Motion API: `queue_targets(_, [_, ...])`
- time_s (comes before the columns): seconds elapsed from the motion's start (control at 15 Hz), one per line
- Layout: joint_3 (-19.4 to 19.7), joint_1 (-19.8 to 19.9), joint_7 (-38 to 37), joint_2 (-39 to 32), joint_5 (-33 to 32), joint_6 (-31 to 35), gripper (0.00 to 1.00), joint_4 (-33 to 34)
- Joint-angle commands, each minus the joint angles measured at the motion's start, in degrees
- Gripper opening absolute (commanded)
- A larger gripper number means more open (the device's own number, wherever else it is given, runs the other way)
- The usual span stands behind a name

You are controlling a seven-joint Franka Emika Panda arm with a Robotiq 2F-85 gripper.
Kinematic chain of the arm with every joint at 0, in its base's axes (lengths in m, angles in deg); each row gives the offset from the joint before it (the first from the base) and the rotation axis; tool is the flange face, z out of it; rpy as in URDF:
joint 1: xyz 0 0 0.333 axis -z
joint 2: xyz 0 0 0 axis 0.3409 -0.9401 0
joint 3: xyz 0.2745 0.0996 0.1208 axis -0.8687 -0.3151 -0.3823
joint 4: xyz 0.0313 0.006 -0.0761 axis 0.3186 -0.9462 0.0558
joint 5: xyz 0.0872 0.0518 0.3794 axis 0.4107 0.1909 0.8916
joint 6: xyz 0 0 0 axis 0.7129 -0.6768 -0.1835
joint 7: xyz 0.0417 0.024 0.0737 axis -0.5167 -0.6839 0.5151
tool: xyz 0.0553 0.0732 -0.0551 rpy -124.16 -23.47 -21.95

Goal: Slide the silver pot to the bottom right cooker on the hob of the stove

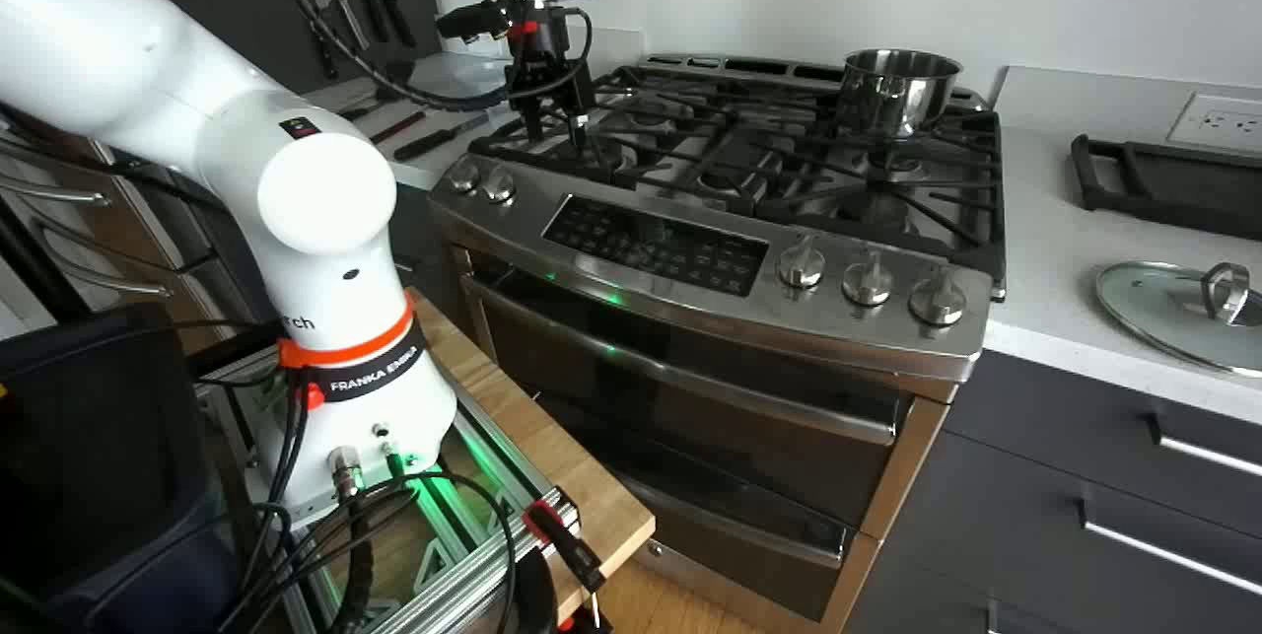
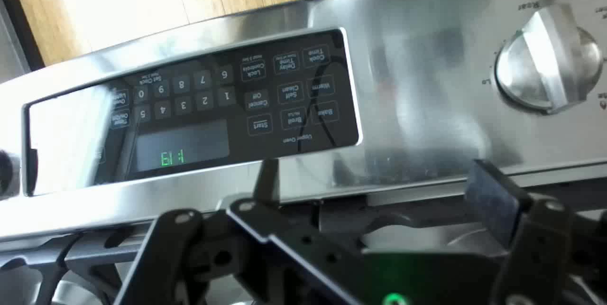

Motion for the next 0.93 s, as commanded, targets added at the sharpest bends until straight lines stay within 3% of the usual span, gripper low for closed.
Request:
queue_targets(0.0, [0.6, -0.6, -0.4, -0.1, -0.4, -0.1, 1.0, 0.1])
queue_targets(0.67, [0.6, -0.6, -0.4, -0.1, -0.4, -0.1, 1.0, 0.1])
queue_targets(0.87, [1.6, 4.4, -4.4, -0.6, -4.5, 0.4, 1.0, 2.3])
